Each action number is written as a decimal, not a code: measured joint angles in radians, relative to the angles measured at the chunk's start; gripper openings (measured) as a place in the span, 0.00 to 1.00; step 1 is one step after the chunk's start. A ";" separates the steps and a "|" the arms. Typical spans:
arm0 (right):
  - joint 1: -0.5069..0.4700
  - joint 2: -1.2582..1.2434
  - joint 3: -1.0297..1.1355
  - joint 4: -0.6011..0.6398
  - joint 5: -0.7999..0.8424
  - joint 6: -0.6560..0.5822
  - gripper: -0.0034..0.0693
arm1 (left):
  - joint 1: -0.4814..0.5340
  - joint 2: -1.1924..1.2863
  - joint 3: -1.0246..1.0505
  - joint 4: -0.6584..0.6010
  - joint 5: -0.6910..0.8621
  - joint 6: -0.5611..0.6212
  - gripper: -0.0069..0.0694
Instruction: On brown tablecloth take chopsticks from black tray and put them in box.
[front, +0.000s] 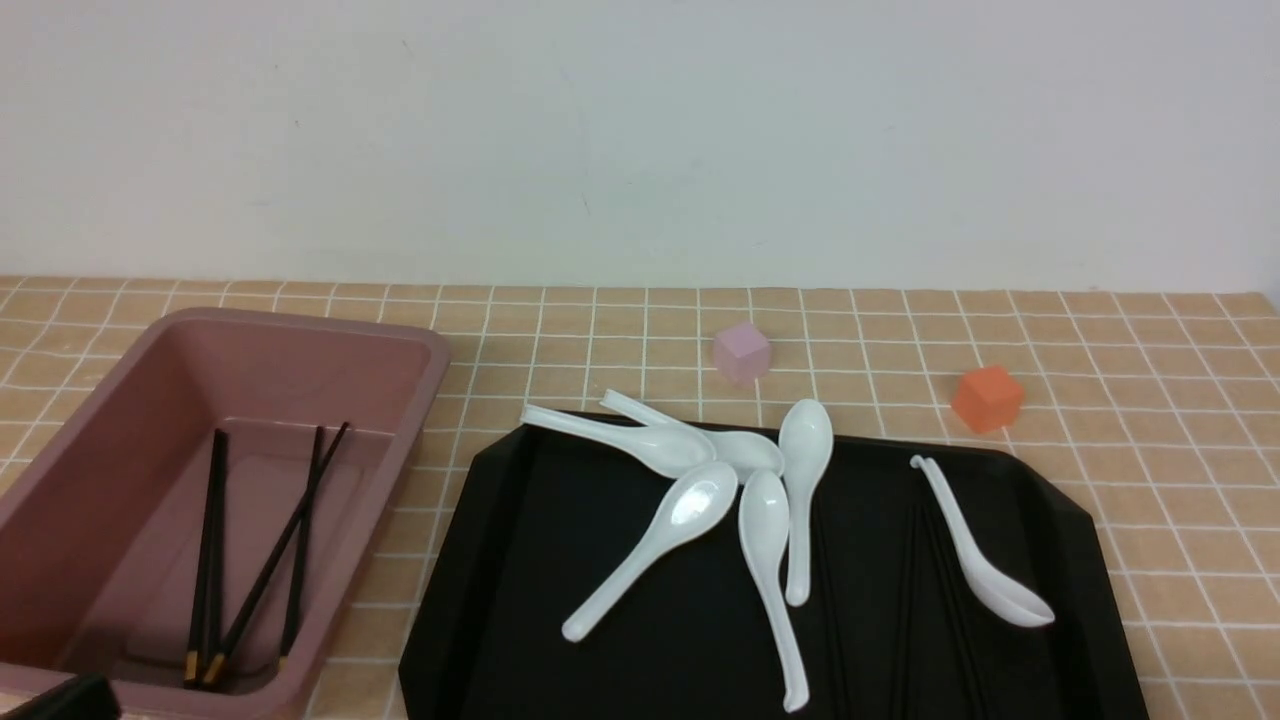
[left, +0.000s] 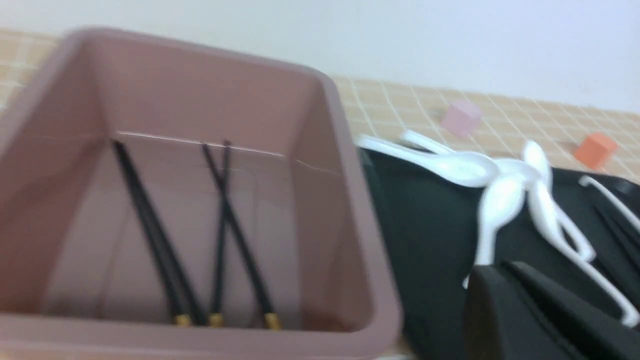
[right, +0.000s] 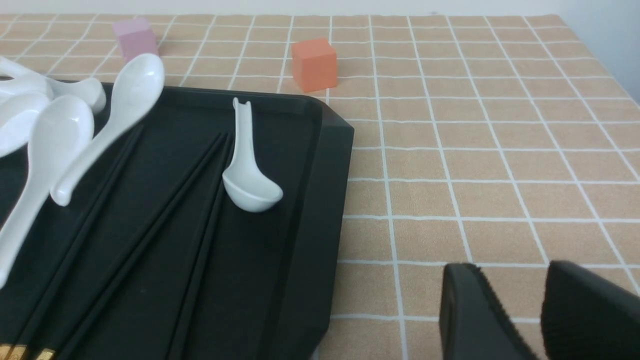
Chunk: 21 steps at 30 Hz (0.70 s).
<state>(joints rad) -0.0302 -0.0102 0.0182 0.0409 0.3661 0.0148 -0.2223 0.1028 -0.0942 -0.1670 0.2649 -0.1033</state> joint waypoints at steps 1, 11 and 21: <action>0.000 0.000 0.000 0.000 0.000 0.000 0.38 | 0.012 -0.018 0.014 0.001 0.000 0.000 0.08; 0.000 0.000 0.000 0.000 0.000 0.000 0.38 | 0.203 -0.115 0.122 0.061 0.013 -0.012 0.08; 0.000 0.000 0.000 0.000 0.000 0.000 0.38 | 0.165 -0.115 0.124 0.167 0.105 -0.170 0.09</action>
<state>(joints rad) -0.0302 -0.0102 0.0182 0.0409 0.3661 0.0148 -0.0570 -0.0120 0.0298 0.0000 0.3699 -0.2737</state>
